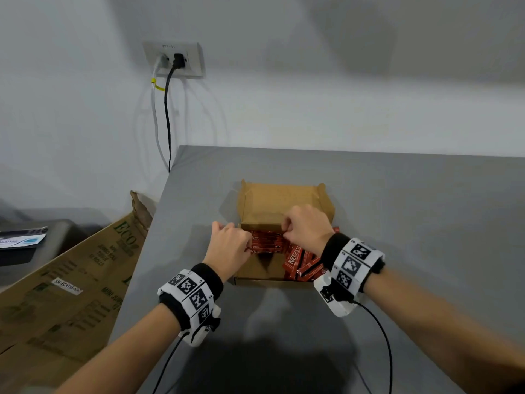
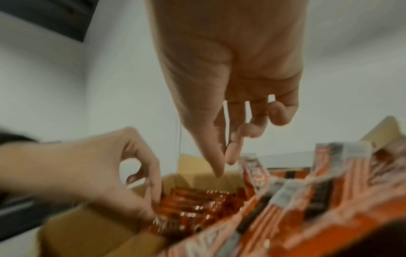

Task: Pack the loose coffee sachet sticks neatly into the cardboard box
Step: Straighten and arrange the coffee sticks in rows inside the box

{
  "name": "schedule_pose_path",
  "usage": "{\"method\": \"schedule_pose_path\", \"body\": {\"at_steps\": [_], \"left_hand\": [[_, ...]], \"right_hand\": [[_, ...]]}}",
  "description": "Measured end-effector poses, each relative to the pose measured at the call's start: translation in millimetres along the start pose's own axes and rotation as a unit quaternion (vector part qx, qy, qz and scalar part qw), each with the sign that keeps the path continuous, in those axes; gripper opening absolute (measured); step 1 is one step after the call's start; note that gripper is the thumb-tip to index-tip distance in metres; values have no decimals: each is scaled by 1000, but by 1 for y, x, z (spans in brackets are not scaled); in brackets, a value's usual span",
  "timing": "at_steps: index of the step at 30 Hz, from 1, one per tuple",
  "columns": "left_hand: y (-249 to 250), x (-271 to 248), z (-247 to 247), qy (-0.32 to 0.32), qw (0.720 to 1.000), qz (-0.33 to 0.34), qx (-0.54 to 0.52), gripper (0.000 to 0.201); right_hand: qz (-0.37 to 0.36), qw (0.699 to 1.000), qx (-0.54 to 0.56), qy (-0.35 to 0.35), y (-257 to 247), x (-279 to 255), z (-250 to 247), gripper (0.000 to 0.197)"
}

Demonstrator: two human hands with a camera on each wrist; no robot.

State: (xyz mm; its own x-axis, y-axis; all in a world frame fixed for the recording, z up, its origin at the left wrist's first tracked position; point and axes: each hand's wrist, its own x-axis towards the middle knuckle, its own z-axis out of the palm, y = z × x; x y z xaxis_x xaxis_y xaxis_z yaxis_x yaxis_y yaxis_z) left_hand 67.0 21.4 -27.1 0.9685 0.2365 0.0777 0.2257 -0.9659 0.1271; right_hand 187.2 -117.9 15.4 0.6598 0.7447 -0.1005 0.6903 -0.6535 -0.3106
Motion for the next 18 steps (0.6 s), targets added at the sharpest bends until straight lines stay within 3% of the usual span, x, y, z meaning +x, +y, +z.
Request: {"method": "schedule_pose_path", "body": {"at_steps": [3,8,18], "left_hand": [[-1,-1,4,22,1000,9,-17,8],[2,-2,6,35,999,16,-13,20],[12,6,0,-34,998,57,18,21]], "right_hand": [[39,996,12,76,14,7,-10,20],[79,996,-46,-19,23,20,-4,46],[63,994,85,-4,22,19,-12,32]]}}
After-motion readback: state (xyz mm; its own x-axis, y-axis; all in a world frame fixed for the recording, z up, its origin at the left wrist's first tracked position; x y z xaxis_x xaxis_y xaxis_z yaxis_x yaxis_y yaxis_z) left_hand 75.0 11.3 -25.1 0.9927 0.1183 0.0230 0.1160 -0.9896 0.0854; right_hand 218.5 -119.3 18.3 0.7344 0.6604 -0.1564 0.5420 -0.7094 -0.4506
